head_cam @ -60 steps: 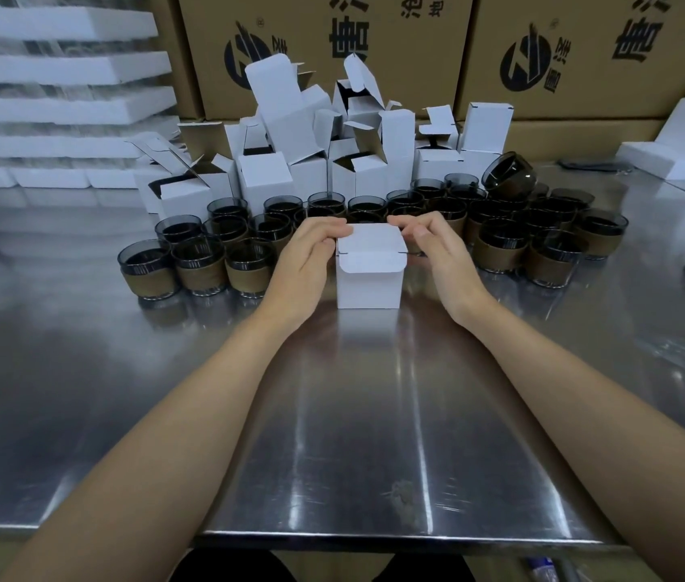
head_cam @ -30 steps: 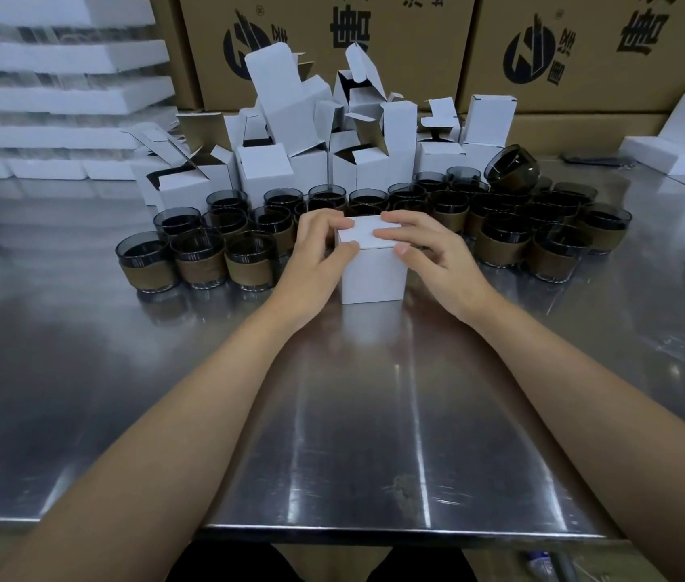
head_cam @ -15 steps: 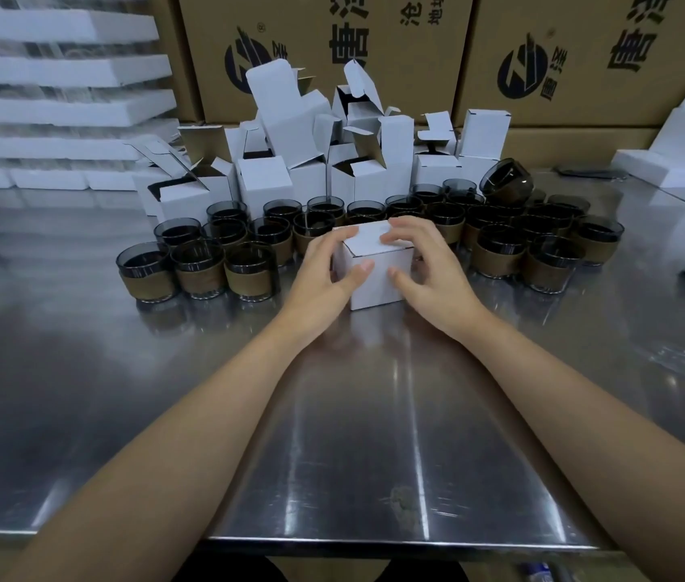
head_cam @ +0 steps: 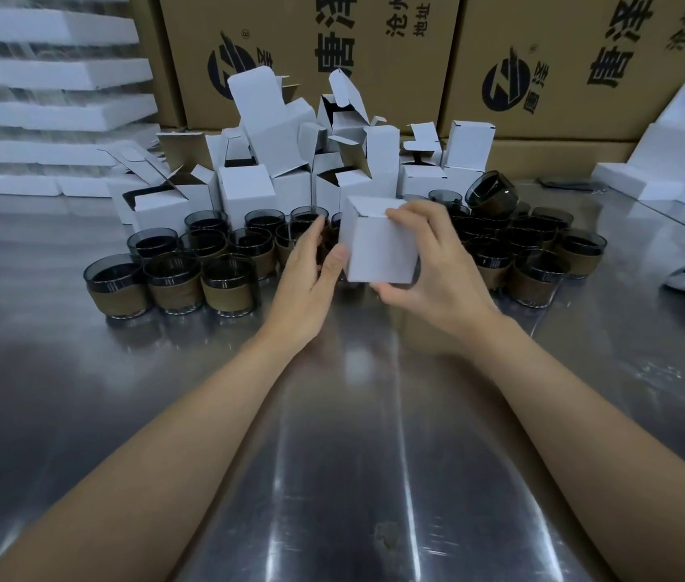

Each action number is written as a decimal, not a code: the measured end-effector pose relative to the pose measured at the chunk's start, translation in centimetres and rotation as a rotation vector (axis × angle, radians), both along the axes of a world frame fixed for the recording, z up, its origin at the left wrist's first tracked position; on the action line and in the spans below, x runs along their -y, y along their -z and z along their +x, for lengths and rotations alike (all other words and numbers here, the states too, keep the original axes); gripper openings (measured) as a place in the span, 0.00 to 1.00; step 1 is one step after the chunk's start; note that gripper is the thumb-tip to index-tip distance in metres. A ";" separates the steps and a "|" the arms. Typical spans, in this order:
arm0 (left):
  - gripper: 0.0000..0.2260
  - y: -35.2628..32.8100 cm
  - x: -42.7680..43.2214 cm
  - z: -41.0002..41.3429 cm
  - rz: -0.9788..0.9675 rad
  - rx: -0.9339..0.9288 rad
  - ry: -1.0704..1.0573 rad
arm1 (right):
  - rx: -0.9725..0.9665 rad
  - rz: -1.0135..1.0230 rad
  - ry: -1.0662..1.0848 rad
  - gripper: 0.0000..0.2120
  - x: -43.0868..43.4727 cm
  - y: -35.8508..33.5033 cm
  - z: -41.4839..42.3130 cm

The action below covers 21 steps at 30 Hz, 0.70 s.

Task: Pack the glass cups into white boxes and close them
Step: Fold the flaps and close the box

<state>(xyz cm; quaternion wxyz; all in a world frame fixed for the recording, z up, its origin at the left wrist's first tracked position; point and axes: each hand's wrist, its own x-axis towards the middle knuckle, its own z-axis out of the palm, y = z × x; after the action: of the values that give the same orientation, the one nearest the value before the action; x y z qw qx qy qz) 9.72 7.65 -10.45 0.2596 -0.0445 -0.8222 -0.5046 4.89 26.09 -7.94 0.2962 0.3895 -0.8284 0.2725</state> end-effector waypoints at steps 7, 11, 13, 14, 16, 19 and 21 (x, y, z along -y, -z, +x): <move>0.21 0.6 -0.5 -1.2 -0.533 -0.005 -0.190 | 0.036 -0.207 0.189 0.38 -1.9 -4.5 -4.8; 0.23 0.8 -0.7 -1.6 -0.591 0.071 -0.270 | -0.029 -0.048 0.361 0.38 -1.9 -8.4 -9.8; 0.24 1.0 -0.7 -1.8 -0.606 0.114 -0.296 | -0.113 0.132 0.471 0.38 -1.5 -9.8 -12.1; 0.25 1.1 -0.7 -1.8 -0.611 0.130 -0.303 | -0.146 0.228 0.509 0.38 -1.3 -10.4 -13.2; 0.27 1.2 -0.7 -2.0 -0.613 0.150 -0.305 | -0.181 0.363 0.553 0.38 -0.7 -11.0 -15.3; 0.28 1.3 -0.6 -2.3 -0.609 0.186 -0.311 | -0.191 0.372 0.597 0.35 0.5 -10.9 -18.2; 0.30 1.5 -0.5 -2.3 -0.607 0.202 -0.320 | -0.167 0.369 0.635 0.32 1.1 -10.2 -19.9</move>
<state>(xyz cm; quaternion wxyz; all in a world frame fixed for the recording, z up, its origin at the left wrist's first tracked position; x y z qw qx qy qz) 7.40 8.15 -11.91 0.2277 0.0597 -0.9527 -0.1923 -15.00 24.97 2.29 0.3574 0.1813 -0.9160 -0.0196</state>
